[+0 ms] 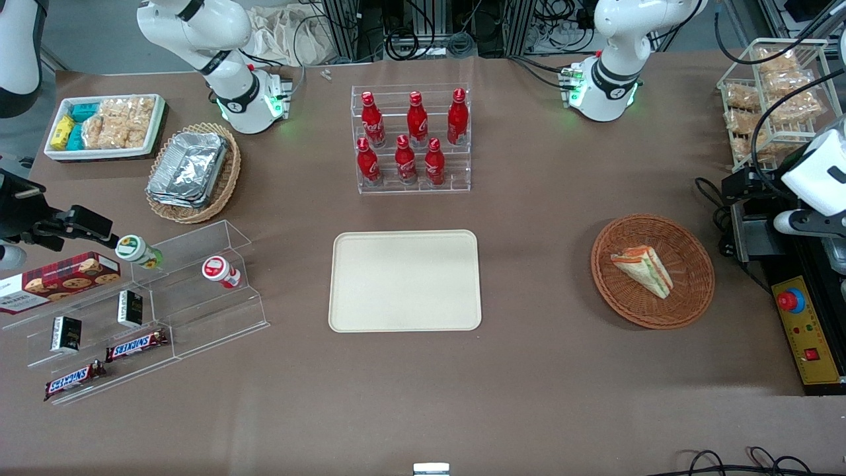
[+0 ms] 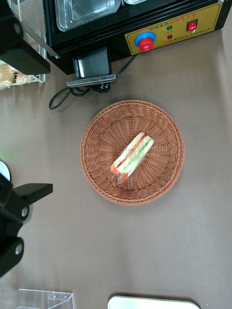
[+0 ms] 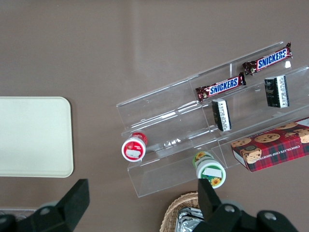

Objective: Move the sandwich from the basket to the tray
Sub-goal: 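Move the left gripper down over the wrapped sandwich in the wicker basket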

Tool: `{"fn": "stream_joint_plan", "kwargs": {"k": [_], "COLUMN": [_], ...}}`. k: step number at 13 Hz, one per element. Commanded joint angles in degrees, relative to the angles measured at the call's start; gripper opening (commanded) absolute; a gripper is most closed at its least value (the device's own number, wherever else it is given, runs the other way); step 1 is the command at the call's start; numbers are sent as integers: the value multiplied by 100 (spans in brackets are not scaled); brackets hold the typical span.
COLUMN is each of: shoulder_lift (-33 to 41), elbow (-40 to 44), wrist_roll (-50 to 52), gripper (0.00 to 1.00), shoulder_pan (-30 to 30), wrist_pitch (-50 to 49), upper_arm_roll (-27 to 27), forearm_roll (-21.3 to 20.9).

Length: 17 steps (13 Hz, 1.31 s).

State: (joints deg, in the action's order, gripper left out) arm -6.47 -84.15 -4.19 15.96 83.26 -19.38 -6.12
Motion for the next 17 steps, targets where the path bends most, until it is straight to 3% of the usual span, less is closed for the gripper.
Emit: {"fn": "stream_joint_plan", "kwargs": {"k": [1, 4, 6, 10, 17], "shoulder_lift": [-47, -91, -91, -213, -1295], "elbow": [145, 31, -477, -2059, -2535], "wrist_roll": [102, 373, 541, 1576, 4116], "gripper": [100, 100, 100, 100, 99], "shoulder_pan": [57, 57, 48, 48, 21], "wrist_pitch": [-143, -143, 75, 2032, 3572], "upper_arm_roll": [-39, -40, -39, -39, -39], "forearm_roll": [102, 102, 111, 102, -39]}}
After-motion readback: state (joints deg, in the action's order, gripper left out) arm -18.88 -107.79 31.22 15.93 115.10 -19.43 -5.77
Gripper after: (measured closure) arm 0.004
